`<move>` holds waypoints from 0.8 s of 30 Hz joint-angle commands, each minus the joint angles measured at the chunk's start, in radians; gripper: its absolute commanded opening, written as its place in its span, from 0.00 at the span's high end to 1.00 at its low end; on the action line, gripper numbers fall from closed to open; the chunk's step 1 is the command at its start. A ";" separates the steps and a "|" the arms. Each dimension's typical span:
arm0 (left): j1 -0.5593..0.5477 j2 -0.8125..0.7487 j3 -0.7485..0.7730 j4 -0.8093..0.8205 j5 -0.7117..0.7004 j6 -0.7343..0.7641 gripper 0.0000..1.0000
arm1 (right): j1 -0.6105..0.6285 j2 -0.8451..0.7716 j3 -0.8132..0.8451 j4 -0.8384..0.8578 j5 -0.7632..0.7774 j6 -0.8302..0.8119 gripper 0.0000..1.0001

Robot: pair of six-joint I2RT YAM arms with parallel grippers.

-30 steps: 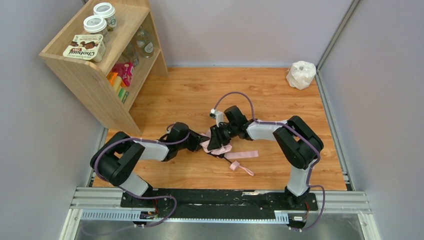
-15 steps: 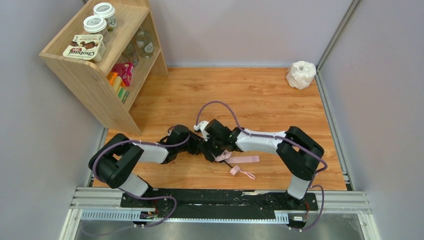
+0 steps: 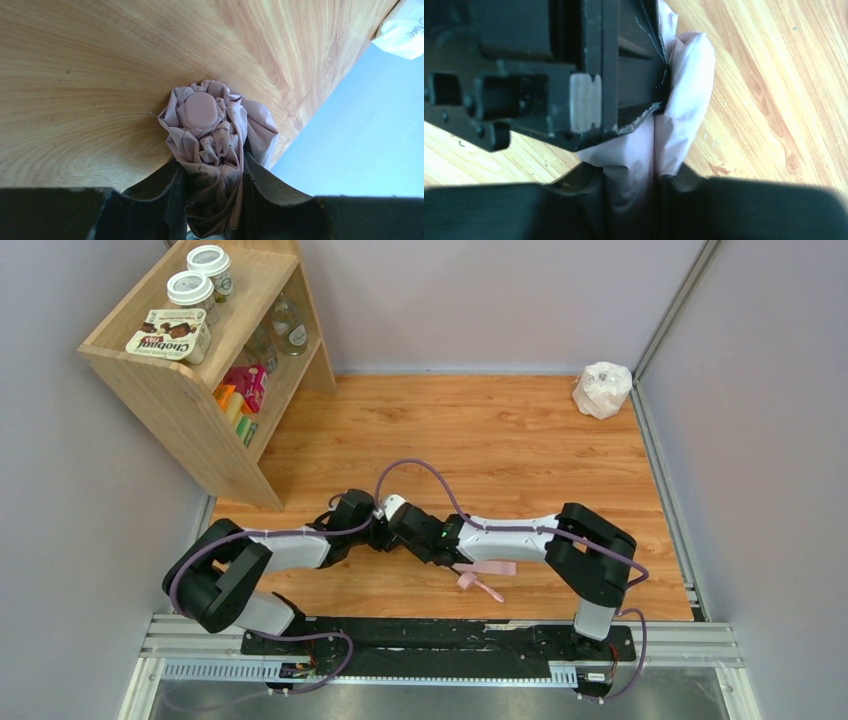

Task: Put away the umbrella

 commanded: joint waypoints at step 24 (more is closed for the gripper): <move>0.003 -0.030 0.092 -0.283 -0.023 0.153 0.22 | -0.450 0.119 -0.122 0.483 -1.288 0.319 1.00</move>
